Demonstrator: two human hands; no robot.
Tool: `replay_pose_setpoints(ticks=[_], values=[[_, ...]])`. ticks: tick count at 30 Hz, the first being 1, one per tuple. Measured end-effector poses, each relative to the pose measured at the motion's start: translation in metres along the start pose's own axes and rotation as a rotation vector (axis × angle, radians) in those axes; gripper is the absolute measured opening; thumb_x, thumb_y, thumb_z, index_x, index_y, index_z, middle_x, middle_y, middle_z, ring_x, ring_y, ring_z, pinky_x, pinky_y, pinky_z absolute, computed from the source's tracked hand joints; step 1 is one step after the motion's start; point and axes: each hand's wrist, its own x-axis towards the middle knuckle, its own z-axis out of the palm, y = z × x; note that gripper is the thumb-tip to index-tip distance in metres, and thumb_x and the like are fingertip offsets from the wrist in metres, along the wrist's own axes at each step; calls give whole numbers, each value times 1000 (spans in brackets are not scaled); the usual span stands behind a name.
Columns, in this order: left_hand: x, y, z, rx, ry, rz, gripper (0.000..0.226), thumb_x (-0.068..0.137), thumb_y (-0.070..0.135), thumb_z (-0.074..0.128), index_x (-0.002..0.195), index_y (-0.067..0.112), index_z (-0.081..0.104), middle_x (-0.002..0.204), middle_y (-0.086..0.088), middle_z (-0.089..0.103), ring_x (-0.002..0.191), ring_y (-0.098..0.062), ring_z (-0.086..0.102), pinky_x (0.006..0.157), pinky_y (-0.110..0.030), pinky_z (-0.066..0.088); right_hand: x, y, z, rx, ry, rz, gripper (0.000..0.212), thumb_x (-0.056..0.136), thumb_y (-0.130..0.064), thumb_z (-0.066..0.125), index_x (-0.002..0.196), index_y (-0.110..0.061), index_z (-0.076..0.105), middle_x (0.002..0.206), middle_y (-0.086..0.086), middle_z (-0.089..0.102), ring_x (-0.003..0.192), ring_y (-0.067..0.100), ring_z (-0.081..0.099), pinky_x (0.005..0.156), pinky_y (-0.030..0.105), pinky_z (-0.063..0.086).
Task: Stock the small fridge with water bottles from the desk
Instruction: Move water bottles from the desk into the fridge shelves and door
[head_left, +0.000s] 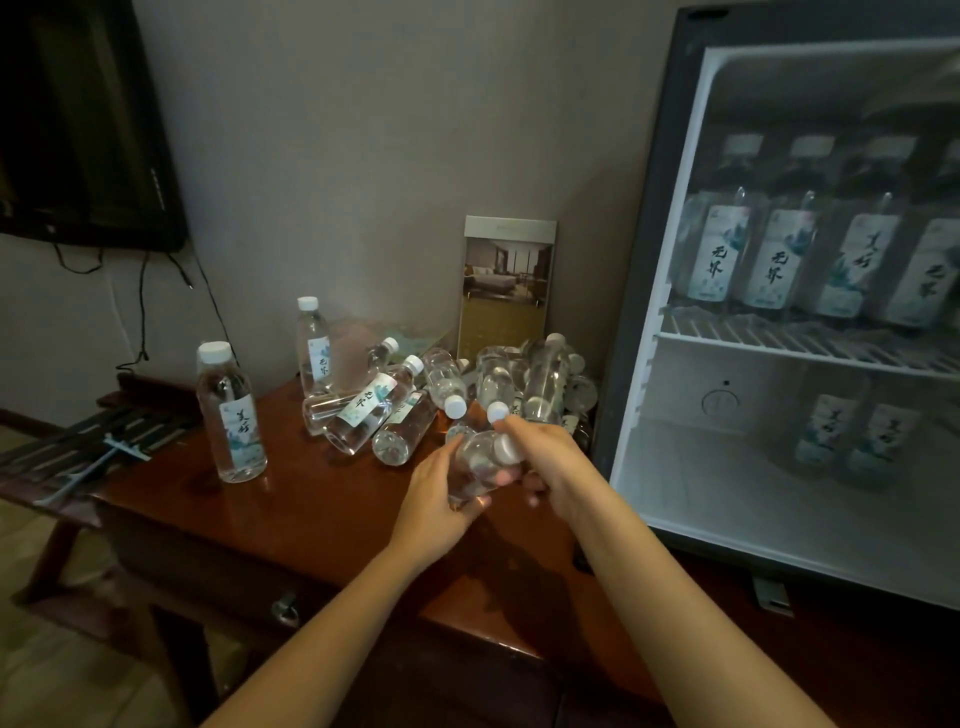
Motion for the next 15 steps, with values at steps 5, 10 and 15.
replay_pose_setpoints(ticks=[5,10,15], values=[[1,14,-7,-80,-53,-47,44,78,39,70,114,28,47,105,11,62,99,-11,62,84,-36,51,-5,-8,-3,248,-157,-30,27,94,-35,53,97,-10,61,64,6,68,37,8,44,42,20,48],[-12,23,-11,-426,-293,-192,46,86,38,62,120,23,35,119,1,58,111,-11,58,95,-38,50,-7,4,-13,139,-171,-121,30,98,-16,45,126,-17,55,74,4,60,52,11,55,55,25,53],[-18,32,-19,-531,-388,-224,38,90,25,58,125,25,44,127,-4,56,114,-15,56,94,-34,50,-19,39,-27,-32,-189,-189,46,94,-4,49,136,-23,45,93,-5,63,81,4,59,63,15,47]])
